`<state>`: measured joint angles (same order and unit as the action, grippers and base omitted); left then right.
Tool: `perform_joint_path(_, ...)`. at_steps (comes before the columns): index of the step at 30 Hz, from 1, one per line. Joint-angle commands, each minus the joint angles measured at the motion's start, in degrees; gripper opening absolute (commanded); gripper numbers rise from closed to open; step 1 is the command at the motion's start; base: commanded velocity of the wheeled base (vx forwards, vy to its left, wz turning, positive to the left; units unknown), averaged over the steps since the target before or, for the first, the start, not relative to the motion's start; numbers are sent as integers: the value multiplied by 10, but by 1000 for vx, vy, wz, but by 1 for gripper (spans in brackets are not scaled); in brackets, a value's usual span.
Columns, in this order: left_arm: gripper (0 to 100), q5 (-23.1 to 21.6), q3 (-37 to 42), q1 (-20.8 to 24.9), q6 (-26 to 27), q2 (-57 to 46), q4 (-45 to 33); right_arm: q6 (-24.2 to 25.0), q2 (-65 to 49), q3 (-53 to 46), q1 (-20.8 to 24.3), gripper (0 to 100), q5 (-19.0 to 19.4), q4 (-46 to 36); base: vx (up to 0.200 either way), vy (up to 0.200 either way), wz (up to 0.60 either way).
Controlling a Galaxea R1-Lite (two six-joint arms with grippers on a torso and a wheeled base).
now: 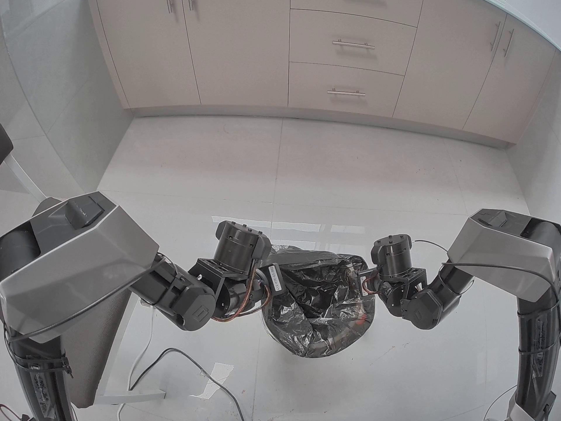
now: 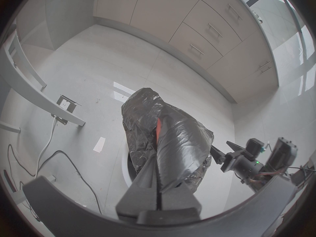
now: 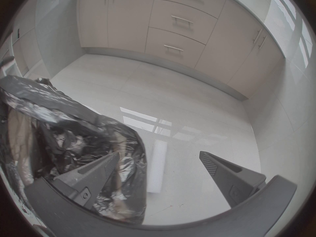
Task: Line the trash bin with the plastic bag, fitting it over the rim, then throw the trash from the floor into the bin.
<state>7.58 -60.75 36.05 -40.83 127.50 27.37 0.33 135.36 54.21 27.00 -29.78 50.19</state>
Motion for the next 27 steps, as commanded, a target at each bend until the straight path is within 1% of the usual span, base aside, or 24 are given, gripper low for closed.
perform_joint_path(1,0,3,14,-1,3,0,0,3,-45,-24,20,100,0,0,0,0,0)
perform_joint_path(6,0,3,5,-20,15,16,0,8,-45,-25,23,100,3,6,0,0,0)
perform_joint_path(10,0,4,-3,-29,51,36,0,4,-21,-29,23,100,4,51,0,0,0)
perform_joint_path(12,0,3,-4,-30,52,37,0,4,-20,-29,23,100,4,53,0,0,0)
perform_joint_path(13,0,3,-27,-35,66,48,-2,-2,-13,-35,24,100,6,76,0,0,0)
perform_joint_path(17,0,3,-54,-43,80,65,-9,-6,-11,-37,28,100,15,77,0,0,0)
perform_joint_path(20,0,3,-59,-47,89,71,-9,-6,-12,-39,33,100,15,78,0,0,0)
perform_joint_path(24,0,2,-78,-60,95,78,-12,-5,-19,-39,49,100,35,81,0,0,0)
perform_joint_path(27,0,2,-86,-67,95,78,-18,-9,-18,-30,57,100,41,81,0,0,0)
